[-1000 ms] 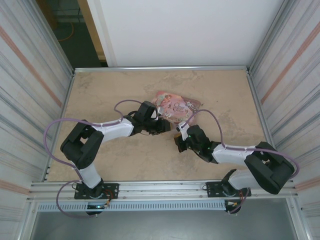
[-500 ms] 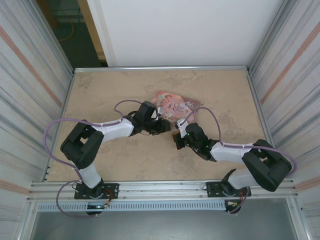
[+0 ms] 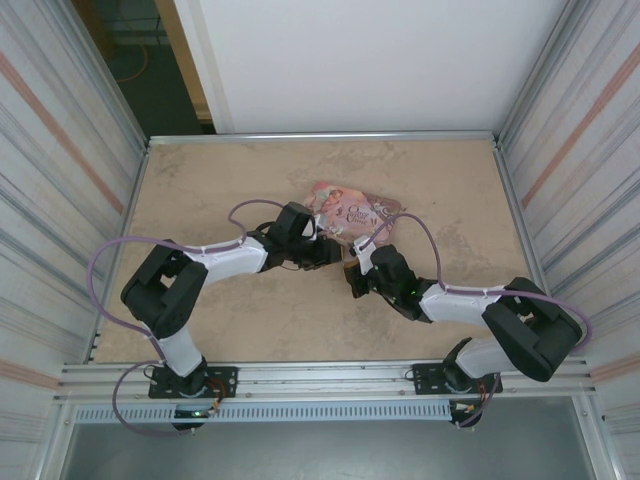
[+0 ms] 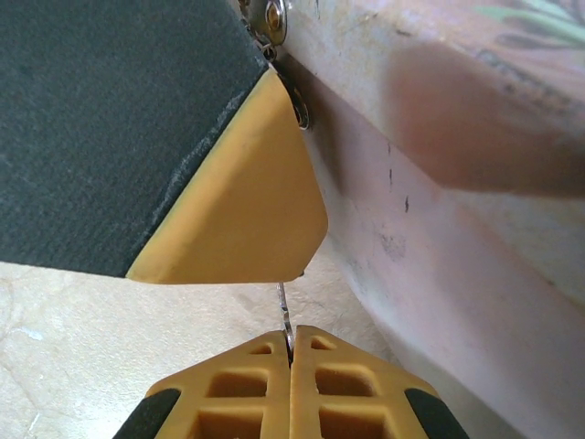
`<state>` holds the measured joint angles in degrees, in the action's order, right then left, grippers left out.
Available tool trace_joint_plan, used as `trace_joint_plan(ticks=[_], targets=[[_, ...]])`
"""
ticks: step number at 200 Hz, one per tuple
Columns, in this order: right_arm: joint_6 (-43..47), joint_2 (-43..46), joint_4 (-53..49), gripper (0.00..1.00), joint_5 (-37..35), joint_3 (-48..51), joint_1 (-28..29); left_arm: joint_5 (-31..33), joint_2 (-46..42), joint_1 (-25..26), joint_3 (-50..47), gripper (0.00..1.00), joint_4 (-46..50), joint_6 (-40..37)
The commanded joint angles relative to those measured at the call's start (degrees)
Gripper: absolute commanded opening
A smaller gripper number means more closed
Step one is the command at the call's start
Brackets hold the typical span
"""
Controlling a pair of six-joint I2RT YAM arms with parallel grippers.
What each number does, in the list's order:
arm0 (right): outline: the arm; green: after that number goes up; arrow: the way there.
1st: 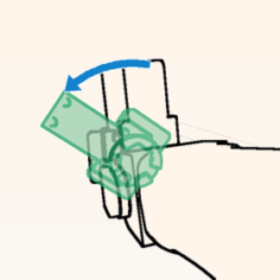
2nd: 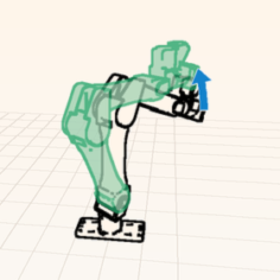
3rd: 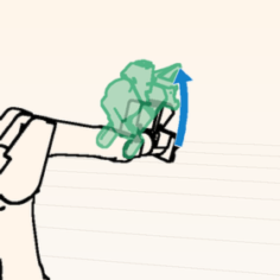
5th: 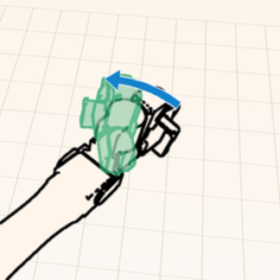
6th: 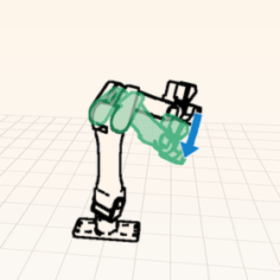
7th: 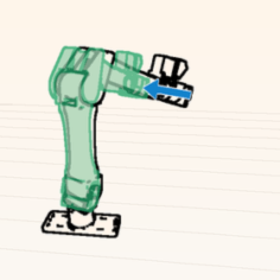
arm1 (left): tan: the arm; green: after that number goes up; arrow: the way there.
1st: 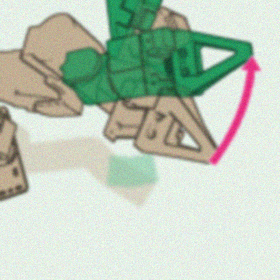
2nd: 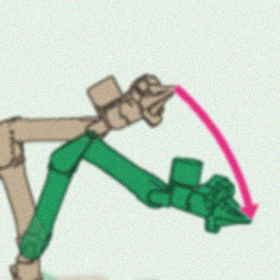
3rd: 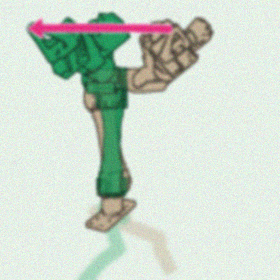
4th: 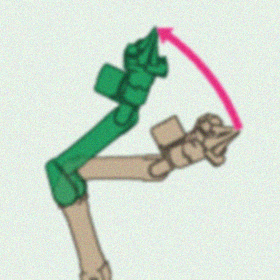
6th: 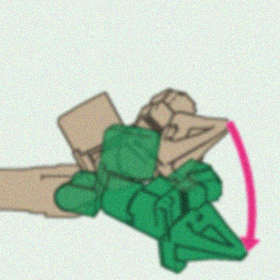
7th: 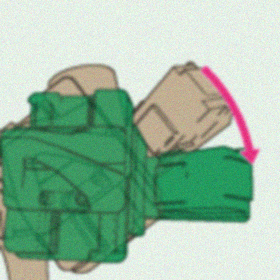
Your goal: Unlock the padlock with the key
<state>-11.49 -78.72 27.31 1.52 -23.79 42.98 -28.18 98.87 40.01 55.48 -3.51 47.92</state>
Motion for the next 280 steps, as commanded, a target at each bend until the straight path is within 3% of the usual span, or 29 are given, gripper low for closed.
trace_joint_plan(ticks=[1, 109, 196, 251, 280], targets=[[-0.4, -0.1, 5.1, 0.0, 0.8, -0.7, -0.4, -2.8, -2.0, 0.7, -0.1, 0.2, -2.3, 0.6], [-0.2, -2.5, 19.8, 0.0, 11.7, -2.4, -4.6, -3.2, -2.8, 1.1, -0.5, 0.2, -1.5, 0.9], [0.5, -4.7, 21.2, 0.0, 15.6, -6.9, -6.3, -3.3, -2.9, 1.2, -1.4, 0.21, -1.4, 1.5], [-1.5, -12.4, 23.7, 0.0, 13.9, -2.1, -6.3, -2.2, -0.2, 1.2, -2.8, 0.31, -5.3, 3.0], [-2.6, -15.6, 25.9, 0.0, 12.3, 0.1, -6.2, -0.5, 0.4, 1.1, -3.6, 0.42, -5.9, 3.1]])
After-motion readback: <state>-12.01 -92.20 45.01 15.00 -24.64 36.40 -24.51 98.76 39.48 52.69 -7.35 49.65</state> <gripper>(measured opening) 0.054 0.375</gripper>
